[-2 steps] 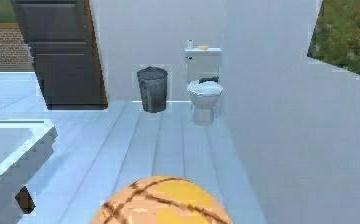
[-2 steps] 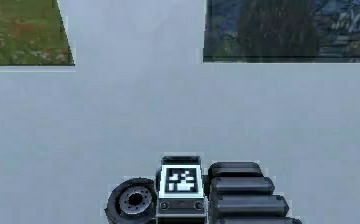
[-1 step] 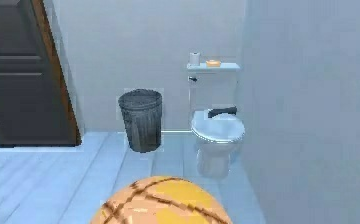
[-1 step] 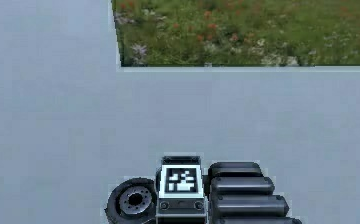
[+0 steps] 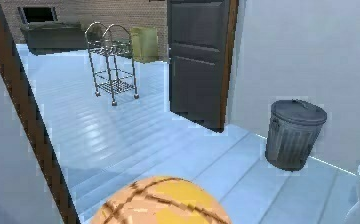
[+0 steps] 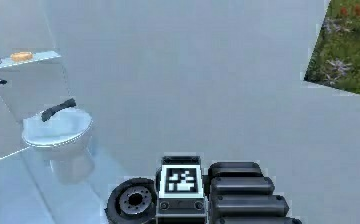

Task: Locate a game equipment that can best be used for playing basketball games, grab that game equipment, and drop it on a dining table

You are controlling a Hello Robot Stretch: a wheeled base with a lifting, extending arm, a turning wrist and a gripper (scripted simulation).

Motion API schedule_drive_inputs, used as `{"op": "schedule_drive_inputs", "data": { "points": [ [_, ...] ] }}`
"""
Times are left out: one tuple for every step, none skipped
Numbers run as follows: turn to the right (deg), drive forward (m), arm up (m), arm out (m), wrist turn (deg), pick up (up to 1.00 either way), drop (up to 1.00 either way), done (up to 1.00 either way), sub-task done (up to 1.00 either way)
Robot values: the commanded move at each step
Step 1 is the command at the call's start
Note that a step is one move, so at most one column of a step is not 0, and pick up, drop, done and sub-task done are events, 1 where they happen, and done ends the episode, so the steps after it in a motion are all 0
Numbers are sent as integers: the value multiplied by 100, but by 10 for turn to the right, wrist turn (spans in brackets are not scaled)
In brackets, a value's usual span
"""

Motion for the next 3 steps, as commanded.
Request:
{"op": "schedule_drive_inputs", "data": {
  "points": [
    [-150,0,0,0,0,0,0,0,0],
    [0,100,0,0,0,0,0,0,0],
    [0,100,0,0,0,0,0,0,0]
  ]
}}
